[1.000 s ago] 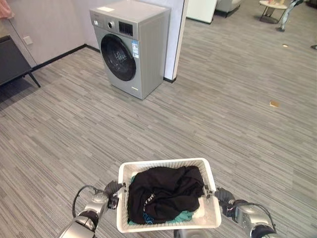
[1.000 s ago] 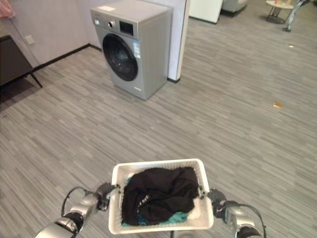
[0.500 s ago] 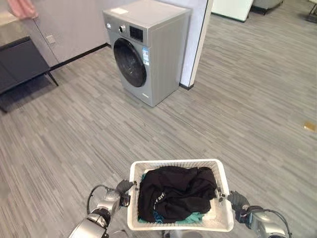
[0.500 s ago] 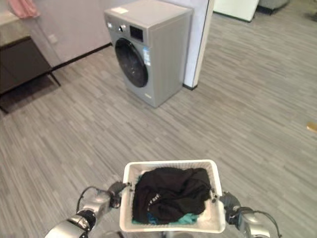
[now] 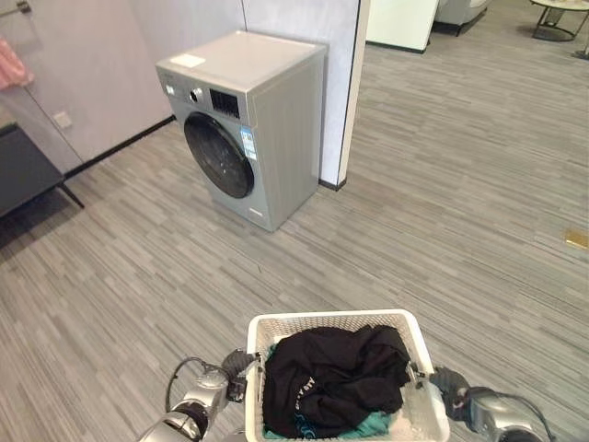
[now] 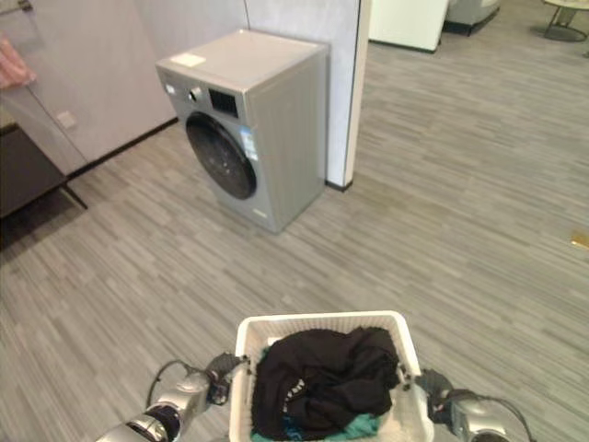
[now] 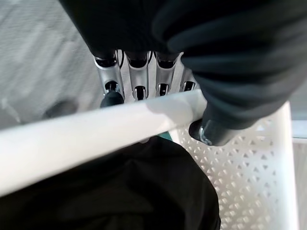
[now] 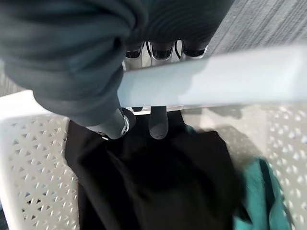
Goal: Grab the laundry basket,head to the washer,open it,put in the laundry and shut it.
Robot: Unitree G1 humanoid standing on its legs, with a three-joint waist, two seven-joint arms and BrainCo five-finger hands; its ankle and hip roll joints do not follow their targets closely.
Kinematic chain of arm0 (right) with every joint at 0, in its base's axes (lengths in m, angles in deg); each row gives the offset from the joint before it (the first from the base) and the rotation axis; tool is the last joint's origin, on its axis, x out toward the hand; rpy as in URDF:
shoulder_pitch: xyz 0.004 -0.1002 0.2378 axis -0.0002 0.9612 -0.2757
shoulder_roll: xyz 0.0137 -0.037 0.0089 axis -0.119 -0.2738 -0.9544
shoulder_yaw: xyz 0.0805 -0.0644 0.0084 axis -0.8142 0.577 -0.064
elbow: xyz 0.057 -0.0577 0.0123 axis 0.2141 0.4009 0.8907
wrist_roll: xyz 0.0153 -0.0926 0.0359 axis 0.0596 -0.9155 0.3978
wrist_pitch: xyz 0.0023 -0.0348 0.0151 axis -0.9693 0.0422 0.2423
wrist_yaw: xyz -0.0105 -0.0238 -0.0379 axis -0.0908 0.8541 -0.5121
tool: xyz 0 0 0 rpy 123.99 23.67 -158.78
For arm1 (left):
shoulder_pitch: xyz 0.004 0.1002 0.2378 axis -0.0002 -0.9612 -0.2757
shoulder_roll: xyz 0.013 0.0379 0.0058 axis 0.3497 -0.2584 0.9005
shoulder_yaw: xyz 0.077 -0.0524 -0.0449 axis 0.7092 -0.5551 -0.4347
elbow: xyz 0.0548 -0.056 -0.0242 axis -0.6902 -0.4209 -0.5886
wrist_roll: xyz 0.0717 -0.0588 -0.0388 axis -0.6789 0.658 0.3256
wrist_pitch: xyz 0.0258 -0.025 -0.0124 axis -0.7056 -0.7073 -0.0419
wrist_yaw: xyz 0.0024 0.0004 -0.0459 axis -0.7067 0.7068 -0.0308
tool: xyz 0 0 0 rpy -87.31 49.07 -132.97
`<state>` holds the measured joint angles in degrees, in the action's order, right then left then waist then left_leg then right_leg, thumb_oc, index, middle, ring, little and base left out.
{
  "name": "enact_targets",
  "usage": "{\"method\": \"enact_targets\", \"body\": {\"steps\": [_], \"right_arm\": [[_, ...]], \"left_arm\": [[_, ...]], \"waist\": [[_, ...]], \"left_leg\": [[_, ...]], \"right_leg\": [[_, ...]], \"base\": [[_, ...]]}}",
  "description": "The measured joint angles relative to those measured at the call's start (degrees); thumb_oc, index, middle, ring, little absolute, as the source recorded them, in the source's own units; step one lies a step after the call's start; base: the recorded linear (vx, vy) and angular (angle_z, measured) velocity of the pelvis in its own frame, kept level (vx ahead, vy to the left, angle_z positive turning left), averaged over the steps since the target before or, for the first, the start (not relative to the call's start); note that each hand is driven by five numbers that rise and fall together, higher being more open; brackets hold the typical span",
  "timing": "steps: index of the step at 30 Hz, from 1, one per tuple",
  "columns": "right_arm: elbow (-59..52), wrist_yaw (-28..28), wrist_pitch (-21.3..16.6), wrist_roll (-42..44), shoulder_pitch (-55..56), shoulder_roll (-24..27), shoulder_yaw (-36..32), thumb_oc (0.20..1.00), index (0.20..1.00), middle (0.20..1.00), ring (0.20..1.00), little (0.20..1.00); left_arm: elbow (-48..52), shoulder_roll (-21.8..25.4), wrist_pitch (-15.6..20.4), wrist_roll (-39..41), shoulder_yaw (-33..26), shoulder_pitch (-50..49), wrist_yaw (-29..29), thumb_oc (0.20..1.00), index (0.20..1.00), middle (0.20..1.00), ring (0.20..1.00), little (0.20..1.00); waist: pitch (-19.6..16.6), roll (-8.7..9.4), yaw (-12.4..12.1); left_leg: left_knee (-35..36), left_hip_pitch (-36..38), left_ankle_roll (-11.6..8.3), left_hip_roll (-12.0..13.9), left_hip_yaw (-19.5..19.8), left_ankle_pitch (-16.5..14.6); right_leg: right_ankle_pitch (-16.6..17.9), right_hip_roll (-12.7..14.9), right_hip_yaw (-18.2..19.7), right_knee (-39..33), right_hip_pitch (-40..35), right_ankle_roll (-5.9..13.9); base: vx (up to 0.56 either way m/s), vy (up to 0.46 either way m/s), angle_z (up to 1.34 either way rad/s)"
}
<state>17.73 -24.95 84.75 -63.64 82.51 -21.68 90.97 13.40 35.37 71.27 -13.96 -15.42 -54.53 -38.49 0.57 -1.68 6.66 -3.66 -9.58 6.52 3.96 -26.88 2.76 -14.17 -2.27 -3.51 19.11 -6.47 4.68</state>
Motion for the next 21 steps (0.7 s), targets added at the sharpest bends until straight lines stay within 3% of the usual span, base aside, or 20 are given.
{"method": "enact_targets", "body": {"steps": [1,3,4,5,6,8,9,11,12,13,15,16,18,19,20,21], "right_arm": [[-1.5,0.0,0.0,-0.1,0.5,0.0,0.6,0.2,0.2,0.2,0.2,0.2],[-5.4,0.0,0.2,-1.4,0.7,0.1,1.8,0.2,0.2,0.2,0.2,0.2],[-6.7,0.0,0.5,-2.4,1.0,0.5,2.0,0.2,0.2,0.2,0.2,0.2],[-7.0,0.0,0.5,-2.8,1.1,0.7,2.0,0.2,0.2,0.2,0.2,0.2],[-7.1,0.0,0.2,-3.0,1.5,0.9,1.7,0.2,0.2,0.2,0.2,0.2],[-7.3,0.2,0.5,-3.4,0.7,0.8,1.8,0.2,0.2,0.2,0.2,0.2],[-8.5,0.3,0.4,-3.1,0.7,0.3,1.4,0.2,0.2,0.2,0.2,0.2],[-9.3,0.3,0.2,-3.5,-0.8,0.2,2.0,0.2,0.2,0.2,0.2,0.2],[-9.3,0.3,0.2,-3.5,-0.8,-0.1,2.4,0.2,0.2,0.2,0.2,0.2],[-9.8,0.3,0.1,-3.3,-2.0,-0.4,2.7,0.2,0.2,0.2,0.2,0.2],[-11.0,0.3,-0.2,-3.2,-3.1,-0.5,2.6,0.2,0.2,0.2,0.2,0.2],[-11.8,0.3,-0.5,-3.2,-3.8,-0.5,1.7,0.2,0.2,0.2,0.2,0.2],[-11.6,0.2,-0.5,-3.3,-4.8,-0.4,1.4,0.2,0.2,0.2,0.2,0.2],[-11.3,0.2,-0.3,-3.4,-4.6,-0.1,1.5,0.2,0.2,0.2,0.2,0.2],[-11.0,0.1,-0.2,-3.3,-4.4,0.1,1.1,0.2,0.2,0.2,0.2,0.2],[-10.9,0.0,-0.2,-3.2,-4.3,0.3,0.4,0.2,0.2,0.2,0.2,0.2]], "left_arm": [[1.1,0.9,0.1,0.0,0.0,-0.3,0.1,0.2,0.2,0.2,0.2,0.2],[4.7,3.5,0.1,0.2,-0.1,-2.5,0.4,0.2,0.2,0.2,0.2,0.2],[6.7,4.4,-0.2,0.2,-0.2,-3.4,0.4,0.2,0.2,0.2,0.2,0.2],[7.5,4.7,-0.2,0.3,-0.1,-4.0,0.4,0.2,0.2,0.2,0.2,0.2],[8.1,4.4,-0.1,0.5,-0.3,-4.5,0.3,0.2,0.2,0.2,0.2,0.2],[8.1,4.4,-0.2,0.5,-0.5,-3.8,0.3,0.2,0.2,0.2,0.2,0.2],[8.0,5.3,-0.3,0.6,-1.1,-3.5,0.3,0.2,0.2,0.2,0.2,0.2],[8.0,5.8,-0.1,0.6,-2.3,-3.4,0.4,0.2,0.2,0.2,0.2,0.2],[8.0,6.4,-0.1,0.6,-2.3,-3.2,0.4,0.2,0.2,0.2,0.2,0.2],[8.1,6.8,0.7,0.7,-2.6,-3.3,0.3,0.2,0.2,0.2,0.2,0.2],[8.1,7.5,0.8,0.8,-3.4,-2.3,0.4,0.2,0.2,0.2,0.2,0.2],[8.1,7.1,1.4,2.0,-4.0,-1.2,0.4,0.2,0.2,0.2,0.2,0.2],[7.8,6.7,1.4,2.2,-4.8,-0.3,0.3,0.2,0.2,0.2,0.2,0.2],[7.4,6.4,1.3,2.1,-4.6,-0.2,0.4,0.2,0.2,0.2,0.2,0.2],[6.8,5.5,1.3,2.1,-4.6,0.2,0.2,0.2,0.2,0.2,0.2,0.2],[5.9,4.9,1.3,2.1,-4.7,1.1,0.2,0.2,0.2,0.2,0.2,0.2]], "waist": [[-0.4,0.7,0.1],[-0.9,3.7,-0.3],[-0.3,4.63,-1.1],[0.1,4.64,-1.5],[0.0,3.27,-1.8],[0.9,0.93,-3.3],[2.6,-0.84,-2.4],[3.3,-1.14,-3.2],[3.5,-0.68,-2.9],[4.0,-1.03,-3.3],[5.0,0.49,-2.5],[6.3,1.68,-2.1],[6.9,2.92,-1.2],[7.1,3.71,-1.0],[7.8,2.67,-0.7],[8.4,2.75,-0.4]], "left_leg": [[1.1,1.3,0.17,-1.0,-0.3,-0.6],[2.8,4.2,1.55,-5.8,-0.9,-3.2],[3.5,5.9,1.87,-6.9,-2.1,-3.9],[3.9,6.8,1.83,-7.7,-2.1,-3.6],[3.9,7.6,2.97,-8.7,-1.4,-4.8],[4.1,8.1,4.12,-8.1,0.1,-6.1],[4.5,9.1,2.9,-6.6,1.5,-5.9],[4.5,10.4,2.11,-4.9,-0.3,-5.2],[3.7,10.6,2.11,-4.5,-0.2,-5.2],[3.6,11.3,0.29,-1.7,0.8,-9.4],[3.9,12.2,-2.19,-1.2,0.0,-7.6],[4.2,13.7,-2.74,-0.1,1.1,-9.1],[4.6,16.2,-4.78,1.3,2.5,-10.4],[4.7,18.5,-8.15,2.2,2.9,-9.6],[3.8,19.0,-8.97,4.1,4.1,-9.4],[0.0,18.5,-9.98,6.0,5.9,-8.0]], "right_leg": [[-1.2,1.6,-0.5,4.8,1.9,-0.46],[-2.2,9.1,-2.2,15.8,5.9,1.22],[-1.5,11.9,-4.2,21.1,7.7,1.95],[-1.9,13.7,-6.4,23.6,8.1,1.87],[-1.3,15.2,-6.8,24.1,8.3,1.82],[-1.2,14.5,-3.9,22.2,9.9,1.88],[-2.1,12.5,-1.7,21.9,11.9,2.79],[-2.1,12.7,-4.8,16.4,14.9,2.72],[-1.7,12.3,-4.5,12.9,15.2,3.23],[-1.6,9.9,-5.3,7.3,19.3,3.44],[2.8,10.5,-8.5,1.1,23.1,2.41],[8.2,10.1,-8.7,-3.9,26.1,2.91],[15.4,9.9,-8.2,-9.8,26.3,4.4],[23.2,9.4,-10.2,-13.5,23.4,0.21],[22.0,7.4,-9.8,-13.1,21.6,-2.27],[19.2,6.6,-10.3,-10.8,20.5,-4.77]], "base": [[0.46,0.357,-0.3],[0.44,0.369,-0.13],[0.25,0.185,-0.15],[0.18,0.148,0.03],[0.26,0.186,0.12],[0.25,0.147,0.11],[0.13,0.01,0.12],[0.28,-0.002,-0.04],[0.29,-0.028,-0.24],[0.33,-0.058,-0.2],[0.37,-0.091,-0.04],[0.23,-0.127,0.3],[0.25,-0.137,0.34],[0.25,-0.165,0.37],[0.34,-0.249,0.44],[0.23,-0.209,0.19]]}}
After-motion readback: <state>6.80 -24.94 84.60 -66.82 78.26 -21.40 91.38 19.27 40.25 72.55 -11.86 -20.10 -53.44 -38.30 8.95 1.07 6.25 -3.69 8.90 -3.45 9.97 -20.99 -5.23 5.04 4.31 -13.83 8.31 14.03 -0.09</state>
